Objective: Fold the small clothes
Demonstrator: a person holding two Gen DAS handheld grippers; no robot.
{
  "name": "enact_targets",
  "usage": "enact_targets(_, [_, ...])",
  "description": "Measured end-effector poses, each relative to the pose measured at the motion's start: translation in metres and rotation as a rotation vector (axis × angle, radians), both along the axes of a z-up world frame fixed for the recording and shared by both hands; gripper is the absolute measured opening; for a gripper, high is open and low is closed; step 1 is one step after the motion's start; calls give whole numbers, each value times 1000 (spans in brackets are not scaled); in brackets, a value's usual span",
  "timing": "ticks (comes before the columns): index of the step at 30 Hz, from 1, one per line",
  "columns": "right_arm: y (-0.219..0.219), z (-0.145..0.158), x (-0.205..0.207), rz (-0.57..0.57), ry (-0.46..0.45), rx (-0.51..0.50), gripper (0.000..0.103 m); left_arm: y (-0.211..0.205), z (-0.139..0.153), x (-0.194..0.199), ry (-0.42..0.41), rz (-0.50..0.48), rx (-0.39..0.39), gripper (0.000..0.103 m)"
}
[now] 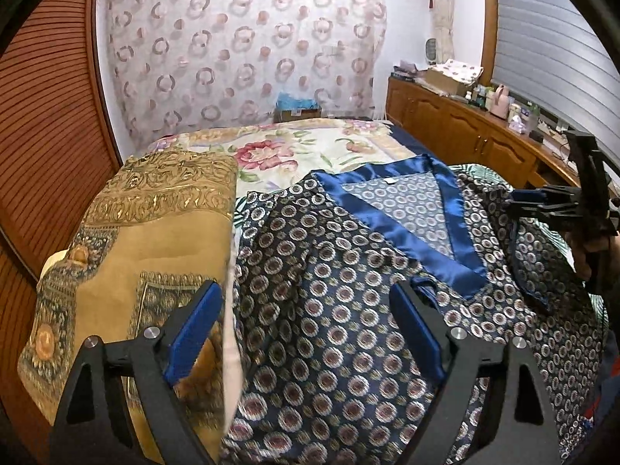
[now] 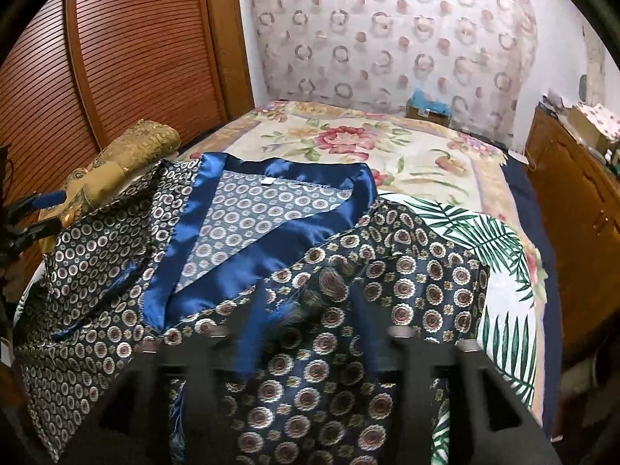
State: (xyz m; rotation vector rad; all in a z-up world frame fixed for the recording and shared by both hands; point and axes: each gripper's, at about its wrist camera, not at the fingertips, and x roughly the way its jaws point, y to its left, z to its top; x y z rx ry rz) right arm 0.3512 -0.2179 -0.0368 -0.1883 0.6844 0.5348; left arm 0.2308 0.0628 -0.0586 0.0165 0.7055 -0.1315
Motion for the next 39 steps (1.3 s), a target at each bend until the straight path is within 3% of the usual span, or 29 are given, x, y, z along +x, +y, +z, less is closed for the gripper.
enact_targets(7, [-31,-12,22,-151,-7,-104,60,-3,-3,27,49,-35,51,74])
enact_targets(9, [-36,-19,29,-182,0,-129,60,-5,-5,36,69,-46,68,65])
enact_targets(18, [-51,-32,44,-224,48,-95,61,-19,-19,72,173,-93,139,49])
enact_targets(26, [-55,-30,47,-244,56,-93,72,-21,-38,103,284,-92,155,36])
enact_targets(28, [-55,-29,47,-245,56,-92,73,-19,-44,109,299,-69,189,25])
enact_targets(31, [-55,-30,47,-245,55,-92,73,-17,-41,110,292,-64,184,8])
enact_targets(39, [-55,-30,46,-244,55,-92,73,14,21,86,118,50,135,4])
